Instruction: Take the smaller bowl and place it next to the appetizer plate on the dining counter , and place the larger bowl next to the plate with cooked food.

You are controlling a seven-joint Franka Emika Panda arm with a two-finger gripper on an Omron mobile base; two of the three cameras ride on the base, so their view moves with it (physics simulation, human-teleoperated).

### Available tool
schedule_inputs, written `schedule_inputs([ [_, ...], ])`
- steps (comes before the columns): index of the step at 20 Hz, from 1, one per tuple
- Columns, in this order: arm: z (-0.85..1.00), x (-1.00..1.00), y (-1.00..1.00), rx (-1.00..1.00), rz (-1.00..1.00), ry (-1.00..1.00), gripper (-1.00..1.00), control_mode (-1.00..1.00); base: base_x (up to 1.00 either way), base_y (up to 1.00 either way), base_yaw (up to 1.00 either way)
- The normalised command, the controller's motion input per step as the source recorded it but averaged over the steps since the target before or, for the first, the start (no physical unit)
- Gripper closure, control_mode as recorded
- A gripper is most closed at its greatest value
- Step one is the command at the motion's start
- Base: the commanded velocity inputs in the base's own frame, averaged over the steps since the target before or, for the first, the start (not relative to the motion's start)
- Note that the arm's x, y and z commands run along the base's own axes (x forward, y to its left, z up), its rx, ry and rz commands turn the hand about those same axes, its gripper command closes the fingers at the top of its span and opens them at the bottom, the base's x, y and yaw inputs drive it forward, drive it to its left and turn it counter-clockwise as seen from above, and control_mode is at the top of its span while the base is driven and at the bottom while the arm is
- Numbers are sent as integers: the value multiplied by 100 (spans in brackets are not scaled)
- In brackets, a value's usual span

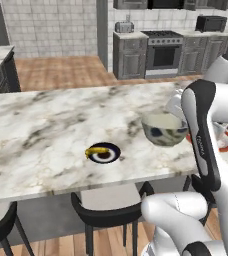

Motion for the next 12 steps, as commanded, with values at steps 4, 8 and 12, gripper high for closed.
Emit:
schedule_inputs([
  [4, -44, 18, 0, -1, -1, -1, 100, -100, 0, 0, 0],
  [8, -34, 27, 0, -9, 0, -15, 100, -100, 0, 0, 0],
  [12, -32, 27, 0, -7, 0, -16, 100, -100, 0, 0, 0],
])
